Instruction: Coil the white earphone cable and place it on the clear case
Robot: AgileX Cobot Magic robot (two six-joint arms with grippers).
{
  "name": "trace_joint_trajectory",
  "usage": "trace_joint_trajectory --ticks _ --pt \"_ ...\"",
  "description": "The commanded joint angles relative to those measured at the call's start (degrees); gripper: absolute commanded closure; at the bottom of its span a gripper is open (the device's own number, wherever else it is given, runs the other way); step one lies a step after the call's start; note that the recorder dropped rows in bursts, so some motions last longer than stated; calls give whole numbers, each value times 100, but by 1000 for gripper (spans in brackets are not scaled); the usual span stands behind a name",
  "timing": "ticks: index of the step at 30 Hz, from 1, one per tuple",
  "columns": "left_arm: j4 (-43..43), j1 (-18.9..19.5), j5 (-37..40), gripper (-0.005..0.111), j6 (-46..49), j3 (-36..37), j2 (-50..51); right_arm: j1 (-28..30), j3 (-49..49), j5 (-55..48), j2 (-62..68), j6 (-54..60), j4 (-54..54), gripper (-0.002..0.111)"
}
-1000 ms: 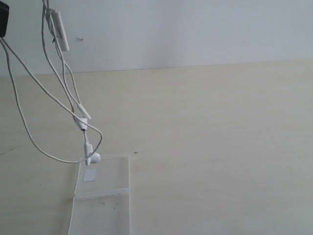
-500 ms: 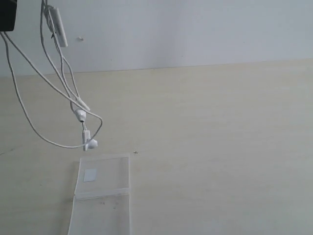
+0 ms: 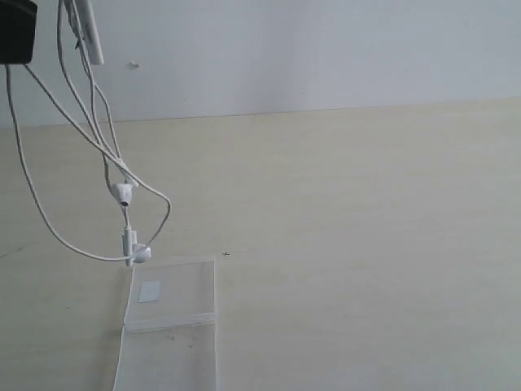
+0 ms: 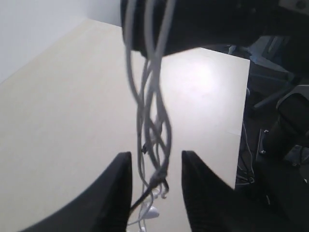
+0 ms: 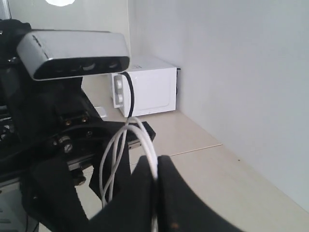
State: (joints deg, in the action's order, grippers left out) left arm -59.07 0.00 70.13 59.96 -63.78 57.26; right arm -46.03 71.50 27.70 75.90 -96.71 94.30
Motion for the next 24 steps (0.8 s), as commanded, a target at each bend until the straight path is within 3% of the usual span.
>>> trace_joint_trajectory --ticks 1,14,19,24 --pt "-157 -12 -17 58 133 252 8 11 37 -102 19 76 -106 108" --pt "-429 -12 -478 58 449 558 8 11 37 -126 19 165 -144 108" --pt "-455 -12 -506 44 439 558 8 11 37 -149 19 185 -144 108" --pt "-507 -12 -516 44 439 558 8 11 37 -134 19 345 -382 108"
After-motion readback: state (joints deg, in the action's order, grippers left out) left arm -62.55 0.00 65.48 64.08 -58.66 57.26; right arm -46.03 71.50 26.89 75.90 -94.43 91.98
